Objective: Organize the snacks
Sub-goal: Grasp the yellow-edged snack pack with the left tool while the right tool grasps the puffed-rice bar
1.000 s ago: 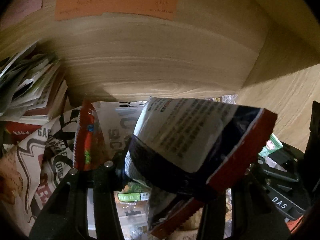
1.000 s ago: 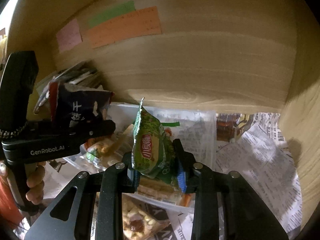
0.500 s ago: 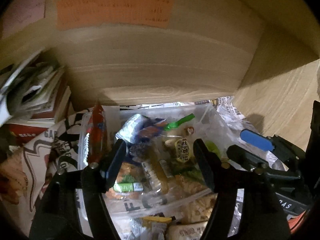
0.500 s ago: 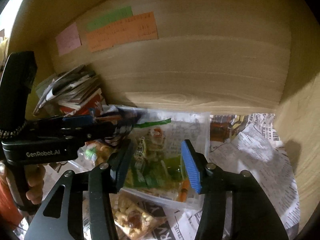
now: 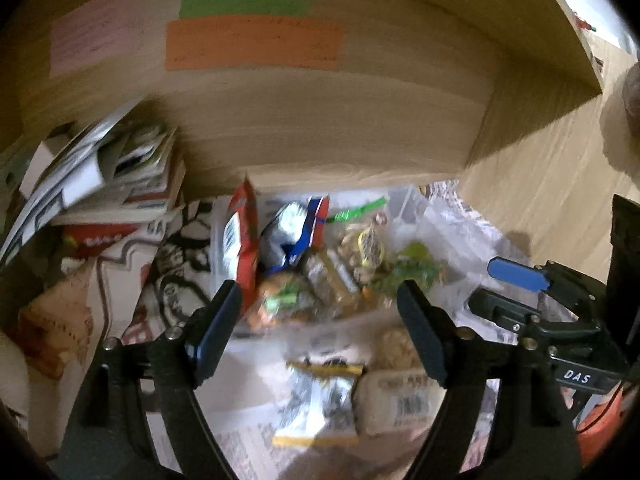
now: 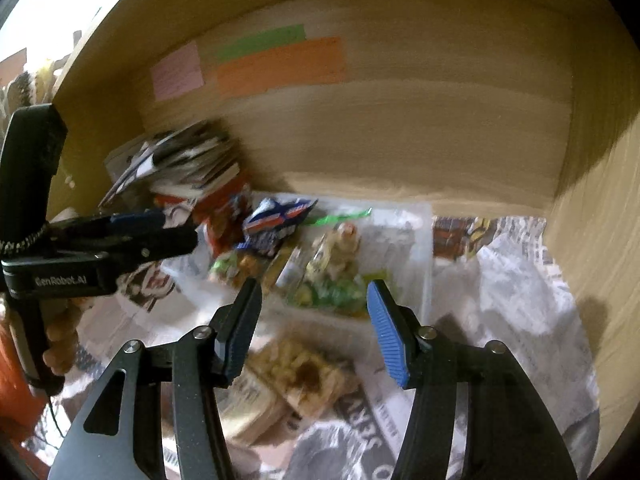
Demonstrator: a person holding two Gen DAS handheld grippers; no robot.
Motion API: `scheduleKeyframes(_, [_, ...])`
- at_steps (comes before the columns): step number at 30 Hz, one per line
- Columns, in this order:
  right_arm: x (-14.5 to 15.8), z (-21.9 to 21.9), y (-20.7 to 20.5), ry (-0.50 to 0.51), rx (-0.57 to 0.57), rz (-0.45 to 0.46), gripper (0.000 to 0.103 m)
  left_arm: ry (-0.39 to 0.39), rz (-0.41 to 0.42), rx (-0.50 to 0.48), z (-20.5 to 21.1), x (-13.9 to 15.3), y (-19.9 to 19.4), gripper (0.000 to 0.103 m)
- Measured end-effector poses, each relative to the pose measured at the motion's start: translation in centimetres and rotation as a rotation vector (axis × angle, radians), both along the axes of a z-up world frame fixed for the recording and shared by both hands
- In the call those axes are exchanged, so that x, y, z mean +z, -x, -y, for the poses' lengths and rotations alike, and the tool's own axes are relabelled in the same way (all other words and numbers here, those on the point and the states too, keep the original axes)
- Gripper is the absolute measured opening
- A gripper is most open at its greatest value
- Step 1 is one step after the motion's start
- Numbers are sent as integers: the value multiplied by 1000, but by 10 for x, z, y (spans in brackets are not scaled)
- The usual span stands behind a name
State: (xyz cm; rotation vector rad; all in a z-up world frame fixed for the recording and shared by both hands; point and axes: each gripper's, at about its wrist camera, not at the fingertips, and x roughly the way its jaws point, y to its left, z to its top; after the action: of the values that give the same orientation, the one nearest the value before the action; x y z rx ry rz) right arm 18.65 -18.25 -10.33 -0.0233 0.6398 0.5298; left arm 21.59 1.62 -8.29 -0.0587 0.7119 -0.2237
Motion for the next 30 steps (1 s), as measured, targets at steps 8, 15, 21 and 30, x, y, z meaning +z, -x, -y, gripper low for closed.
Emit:
scheduleKeyframes(8, [-46,2,-1,68,-20,-129,52,-57,-68,18,-13,-38,20,81])
scheduleKeyframes(15, [-57,0,0,106,-15,-158,55,-66,-154,13,-18,-72,25,81])
scheduleKeyframes(21, [-60,-15,-2,165,25,-153,61,-79,-174,-18,-10,-88,28,81])
scheduleKeyframes(30, [-60,-26,-25,183,60,-193,84,-20,-198,-5,-32,-91,31,81])
